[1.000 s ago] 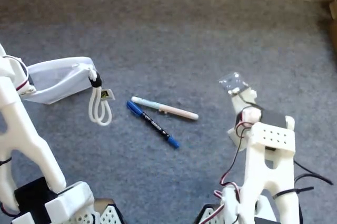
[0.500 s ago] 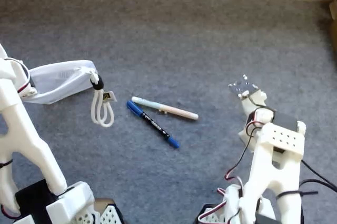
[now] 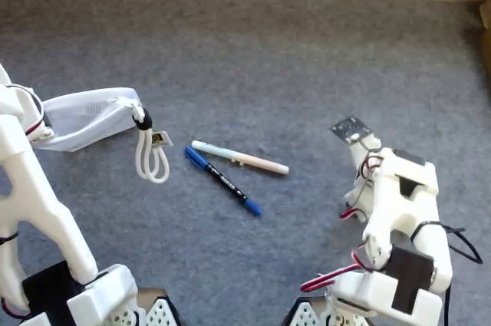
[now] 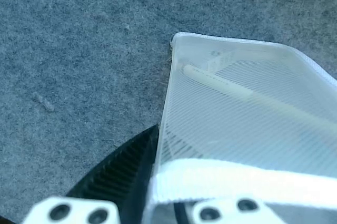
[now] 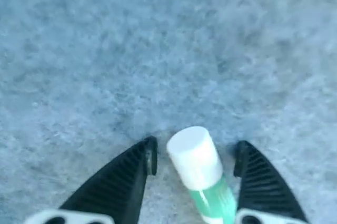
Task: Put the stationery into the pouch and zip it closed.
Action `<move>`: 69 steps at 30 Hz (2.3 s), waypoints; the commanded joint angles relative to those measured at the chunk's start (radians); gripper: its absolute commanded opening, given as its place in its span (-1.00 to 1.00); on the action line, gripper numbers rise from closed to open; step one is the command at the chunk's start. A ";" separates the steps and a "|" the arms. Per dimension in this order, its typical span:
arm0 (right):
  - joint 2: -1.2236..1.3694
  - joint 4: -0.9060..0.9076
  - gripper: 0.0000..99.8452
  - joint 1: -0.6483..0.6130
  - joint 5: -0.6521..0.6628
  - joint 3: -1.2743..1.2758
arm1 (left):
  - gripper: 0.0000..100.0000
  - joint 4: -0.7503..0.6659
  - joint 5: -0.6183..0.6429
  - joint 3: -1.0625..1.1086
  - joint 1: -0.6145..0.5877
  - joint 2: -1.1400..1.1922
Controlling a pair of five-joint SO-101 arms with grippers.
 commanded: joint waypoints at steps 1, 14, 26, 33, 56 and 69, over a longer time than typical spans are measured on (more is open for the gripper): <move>0.067 -0.021 -0.75 0.018 0.014 -0.068 | -0.99 -0.017 -0.003 0.013 -0.015 0.013; -0.038 0.127 -0.98 -0.044 0.008 -0.077 | -0.99 -0.017 -0.003 0.012 -0.013 0.013; -0.165 0.202 -0.99 -0.139 -0.112 -0.077 | -0.99 -0.017 -0.003 0.012 -0.013 0.013; -0.203 0.202 -0.99 -0.143 -0.155 -0.077 | -0.99 -0.017 -0.003 0.012 -0.013 0.013; -0.254 0.401 -0.99 -0.378 -0.512 -0.305 | -0.99 -0.017 -0.003 0.013 -0.013 0.013; -0.255 0.504 -0.99 -0.575 -0.795 -0.478 | -0.99 -0.012 -0.003 0.013 -0.013 0.005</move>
